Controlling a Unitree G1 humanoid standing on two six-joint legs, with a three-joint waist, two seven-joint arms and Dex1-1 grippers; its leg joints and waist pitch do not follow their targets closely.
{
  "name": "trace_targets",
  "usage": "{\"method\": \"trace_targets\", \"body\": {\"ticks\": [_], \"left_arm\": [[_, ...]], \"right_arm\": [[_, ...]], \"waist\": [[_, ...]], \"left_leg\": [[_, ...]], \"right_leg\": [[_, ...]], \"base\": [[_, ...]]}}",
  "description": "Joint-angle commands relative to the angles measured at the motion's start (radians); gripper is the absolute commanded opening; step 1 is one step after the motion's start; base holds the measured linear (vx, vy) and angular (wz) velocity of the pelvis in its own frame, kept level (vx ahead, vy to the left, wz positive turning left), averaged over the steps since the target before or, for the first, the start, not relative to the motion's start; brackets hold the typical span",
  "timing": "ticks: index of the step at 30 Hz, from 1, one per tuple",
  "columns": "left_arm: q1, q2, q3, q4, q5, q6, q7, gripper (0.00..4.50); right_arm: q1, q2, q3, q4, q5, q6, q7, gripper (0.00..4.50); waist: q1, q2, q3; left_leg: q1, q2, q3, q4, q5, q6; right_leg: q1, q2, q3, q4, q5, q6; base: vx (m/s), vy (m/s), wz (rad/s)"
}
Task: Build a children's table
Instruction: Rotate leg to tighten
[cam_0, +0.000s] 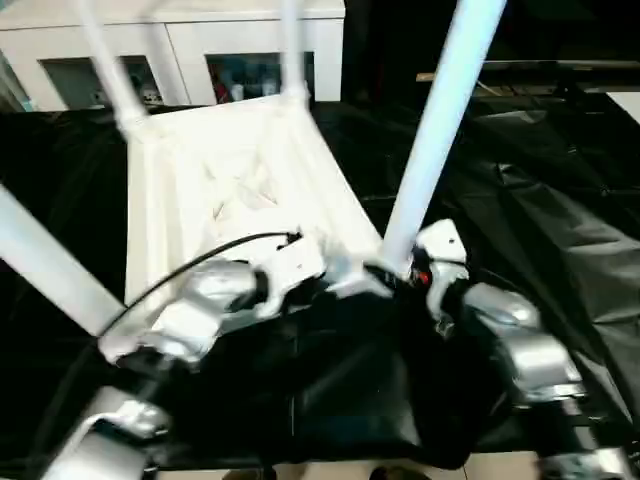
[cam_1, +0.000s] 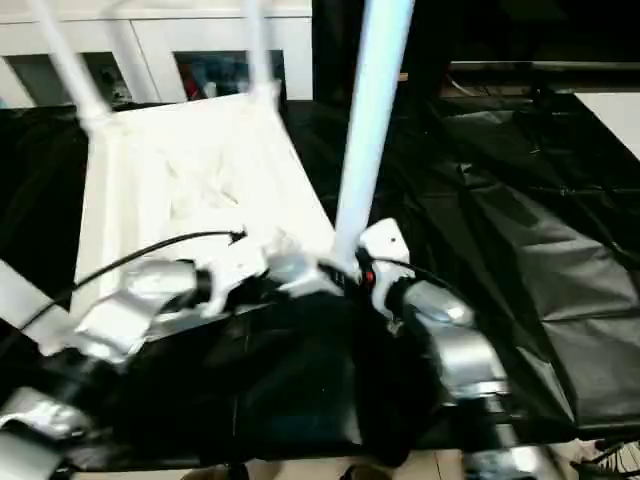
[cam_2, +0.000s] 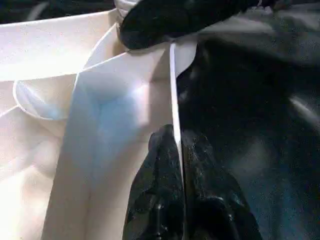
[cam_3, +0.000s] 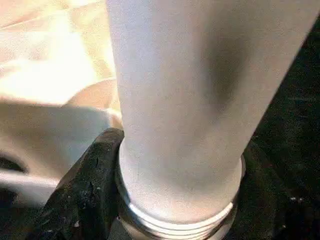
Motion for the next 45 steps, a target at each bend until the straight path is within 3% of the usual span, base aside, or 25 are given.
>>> {"method": "trace_targets", "body": {"ticks": [1, 3, 5, 7, 15, 17, 21, 24, 25, 27, 28, 32, 34, 38, 41, 45], "left_arm": [[-0.017, -0.095, 0.014, 0.131, 0.013, 0.046, 0.193, 0.0], [-0.036, -0.117, 0.013, 0.16, 0.021, 0.047, 0.226, 0.0], [-0.046, -0.128, 0.004, 0.181, 0.033, 0.044, 0.244, 0.0], [-0.051, -0.139, -0.005, 0.194, 0.05, 0.047, 0.25, 0.0], [-0.028, -0.105, -0.037, 0.171, 0.076, 0.052, 0.192, 0.0], [-0.024, -0.094, -0.043, 0.169, 0.078, 0.048, 0.178, 0.0], [-0.002, -0.049, -0.06, 0.143, 0.079, 0.029, 0.114, 0.0], [0.027, 0.007, -0.068, 0.089, 0.062, 0.007, 0.026, 0.0], [0.04, 0.038, -0.074, 0.064, 0.051, -0.018, -0.024, 0.0], [0.056, 0.082, -0.075, 0.031, 0.04, -0.032, -0.077, 0.0], [0.073, 0.128, -0.076, -0.001, 0.016, -0.066, -0.151, 0.0], [0.093, 0.193, -0.078, -0.045, -0.015, -0.127, -0.241, 0.0], [0.101, 0.223, -0.074, -0.067, -0.032, -0.13, -0.282, 0.0], [0.11, 0.272, -0.058, -0.104, -0.056, -0.152, -0.345, 0.0], [0.113, 0.281, -0.055, -0.118, -0.064, -0.15, -0.359, 0.0], [0.122, 0.293, -0.056, -0.157, -0.088, -0.144, -0.39, 0.0]], "right_arm": [[-0.033, 0.109, -0.02, 0.157, 0.005, 0.045, -0.187, 2.75], [-0.056, 0.14, -0.026, 0.192, 0.009, 0.038, -0.221, 2.74], [-0.073, 0.153, -0.011, 0.209, -0.005, 0.028, -0.233, 2.74], [-0.09, 0.184, -0.018, 0.219, -0.013, 0.029, -0.252, 2.74], [-0.101, 0.183, -0.027, 0.23, -0.033, 0.004, -0.252, 2.74], [-0.106, 0.175, -0.034, 0.226, -0.032, -0.009, -0.255, 3.44], [-0.108, 0.124, -0.03, 0.154, -0.033, -0.024, -0.219, 3.65], [-0.077, 0.038, 0.002, 0.017, -0.019, 0.002, -0.077, 3.65], [-0.054, -0.012, 0.016, -0.049, 0.006, 0.021, 0.012, 3.65], [-0.02, -0.09, 0.036, -0.128, 0.031, 0.031, 0.129, 3.65], [0.016, -0.178, 0.058, -0.193, 0.048, 0.023, 0.246, 3.65], [0.054, -0.278, 0.07, -0.247, 0.07, -0.013, 0.375, 3.65], [0.067, -0.313, 0.064, -0.266, 0.096, -0.009, 0.43, 3.84], [0.094, -0.381, 0.062, -0.311, 0.158, 0.031, 0.56, 4.05], [0.103, -0.402, 0.077, -0.324, 0.159, 0.034, 0.597, 4.31], [0.103, -0.417, 0.124, -0.316, 0.125, 0.008, 0.619, 4.39]], "waist": [[-0.011, -0.013, -0.028], [-0.005, -0.014, -0.029], [-0.002, -0.017, -0.033], [-0.003, -0.018, -0.034], [-0.005, -0.018, -0.032], [-0.005, -0.019, -0.03], [-0.004, -0.021, -0.033], [-0.003, -0.025, -0.036], [0.001, -0.029, -0.037], [0.006, -0.028, -0.038], [0.006, -0.025, -0.039], [0.003, -0.023, -0.045], [0.003, -0.023, -0.046], [0.002, -0.025, -0.042], [0.004, -0.026, -0.037], [0.002, -0.029, -0.033]], "left_leg": [[0.026, 0.039, -0.027, -0.072, -0.311, -0.011], [0.029, 0.04, -0.028, -0.073, -0.308, -0.009], [0.02, 0.041, -0.03, -0.075, -0.283, 0.008], [0.019, 0.041, -0.029, -0.076, -0.275, 0.017], [0.018, 0.041, -0.032, -0.081, -0.314, 0.021], [0.017, 0.041, -0.032, -0.083, -0.318, 0.02], [0.015, 0.041, -0.032, -0.083, -0.316, 0.019], [0.008, 0.042, -0.029, -0.079, -0.246, 0.041], [0.007, 0.04, -0.027, -0.074, -0.215, 0.06], [0.005, 0.041, -0.025, -0.068, -0.163, 0.094], [0.005, 0.04, -0.024, -0.065, -0.137, 0.111], [0.007, 0.043, -0.023, -0.054, -0.069, 0.15], [0.009, 0.044, -0.021, -0.05, -0.052, 0.164], [0.012, 0.047, -0.021, -0.048, -0.064, 0.172], [0.013, 0.049, -0.02, -0.05, -0.081, 0.166], [0.014, 0.05, -0.021, -0.054, -0.129, 0.129]], "right_leg": [[0.005, -0.075, 0.049, -0.103, -0.42, -0.147], [0.007, -0.077, 0.049, -0.106, -0.418, -0.135], [0.016, -0.076, 0.047, -0.099, -0.352, -0.129], [0.018, -0.076, 0.046, -0.097, -0.317, -0.134], [0.014, -0.083, 0.046, -0.106, -0.396, -0.113], [0.013, -0.082, 0.046, -0.106, -0.394, -0.112], [0.015, -0.084, 0.047, -0.107, -0.408, -0.104], [0.023, -0.081, 0.045, -0.095, -0.286, -0.123], [0.03, -0.078, 0.043, -0.09, -0.223, -0.134], [0.036, -0.079, 0.044, -0.08, -0.126, -0.149], [0.037, -0.076, 0.042, -0.076, -0.076, -0.163], [0.041, -0.072, 0.038, -0.052, 0.119, -0.231], [0.044, -0.073, 0.038, -0.045, 0.164, -0.258], [0.046, -0.075, 0.037, -0.043, 0.145, -0.285], [0.044, -0.076, 0.038, -0.047, 0.097, -0.289], [0.042, -0.08, 0.04, -0.053, -0.012, -0.286]], "base": [[0.0, 0.0, 0.0], [0.0, 0.0, 0.0], [0.0, 0.0, 0.0], [0.0, 0.0, 0.0], [0.0, 0.0, 0.0], [0.0, 0.0, 0.0], [0.0, 0.0, 0.0], [0.0, 0.0, 0.0], [0.0, 0.0, 0.0], [0.0, 0.0, 0.0], [0.0, 0.0, 0.0], [0.039, -0.002, -0.01], [0.0, 0.0, 0.0], [0.0, 0.0, 0.0], [0.0, 0.0, 0.0], [0.0, 0.0, 0.0]]}}
